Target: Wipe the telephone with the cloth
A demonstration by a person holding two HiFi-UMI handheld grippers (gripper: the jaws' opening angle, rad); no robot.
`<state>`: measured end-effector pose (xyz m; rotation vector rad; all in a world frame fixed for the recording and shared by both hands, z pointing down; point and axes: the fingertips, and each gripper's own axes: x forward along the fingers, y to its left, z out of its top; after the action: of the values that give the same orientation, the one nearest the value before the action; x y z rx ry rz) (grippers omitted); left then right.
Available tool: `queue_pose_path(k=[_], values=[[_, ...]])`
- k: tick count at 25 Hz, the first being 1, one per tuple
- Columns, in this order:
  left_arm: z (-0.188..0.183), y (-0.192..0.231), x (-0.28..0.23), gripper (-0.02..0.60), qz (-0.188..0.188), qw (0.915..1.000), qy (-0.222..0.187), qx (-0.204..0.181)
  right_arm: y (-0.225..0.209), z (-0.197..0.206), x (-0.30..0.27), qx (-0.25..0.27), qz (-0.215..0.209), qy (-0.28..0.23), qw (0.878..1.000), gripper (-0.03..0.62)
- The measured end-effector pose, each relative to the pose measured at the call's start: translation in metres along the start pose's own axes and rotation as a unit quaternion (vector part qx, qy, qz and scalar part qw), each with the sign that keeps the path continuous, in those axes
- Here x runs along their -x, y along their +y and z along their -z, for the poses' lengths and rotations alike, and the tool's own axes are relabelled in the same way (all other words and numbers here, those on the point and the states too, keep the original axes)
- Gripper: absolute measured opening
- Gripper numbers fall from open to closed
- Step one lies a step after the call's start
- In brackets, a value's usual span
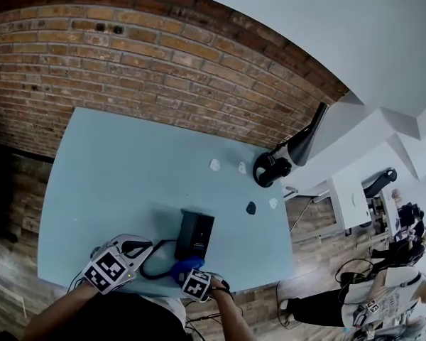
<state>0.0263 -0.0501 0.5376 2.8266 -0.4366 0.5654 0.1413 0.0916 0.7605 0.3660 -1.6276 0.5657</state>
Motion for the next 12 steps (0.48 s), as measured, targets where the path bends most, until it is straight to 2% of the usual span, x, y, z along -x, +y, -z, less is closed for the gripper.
queue_pose_path(k=[2,3,4,5,8,9,11,12], values=[[0.002,0.001,0.001,-0.009,-0.003,1.0,0.004,0.002,0.016,0.018,0.017,0.008,-0.102,0.034,0.994,0.069],[0.003,0.002,0.002,-0.009,-0.005,1.0,0.005,0.004,0.019,0.024,0.027,0.006,-0.134,0.044,0.99,0.069],[0.003,0.003,0.003,-0.009,-0.007,0.9999,0.005,0.006,0.014,0.026,0.038,0.001,-0.146,0.045,0.988,0.069],[0.003,0.004,0.003,-0.009,-0.009,0.9999,0.005,0.008,0.0,0.026,0.048,-0.004,-0.135,0.04,0.99,0.069],[0.005,0.009,0.005,-0.009,-0.014,0.9998,0.008,0.012,-0.056,0.024,0.082,-0.033,-0.066,0.035,0.997,0.071],[0.007,0.011,0.005,-0.009,-0.016,0.9997,0.01,0.013,-0.079,0.024,0.096,-0.041,-0.029,0.036,0.998,0.072],[0.008,0.012,0.005,-0.009,-0.02,0.9996,0.012,0.014,-0.144,0.011,0.129,-0.045,0.099,0.002,0.994,0.078],[0.007,0.012,0.005,-0.009,-0.021,0.9996,0.012,0.015,-0.179,0.003,0.151,-0.052,0.185,-0.022,0.981,0.079]])
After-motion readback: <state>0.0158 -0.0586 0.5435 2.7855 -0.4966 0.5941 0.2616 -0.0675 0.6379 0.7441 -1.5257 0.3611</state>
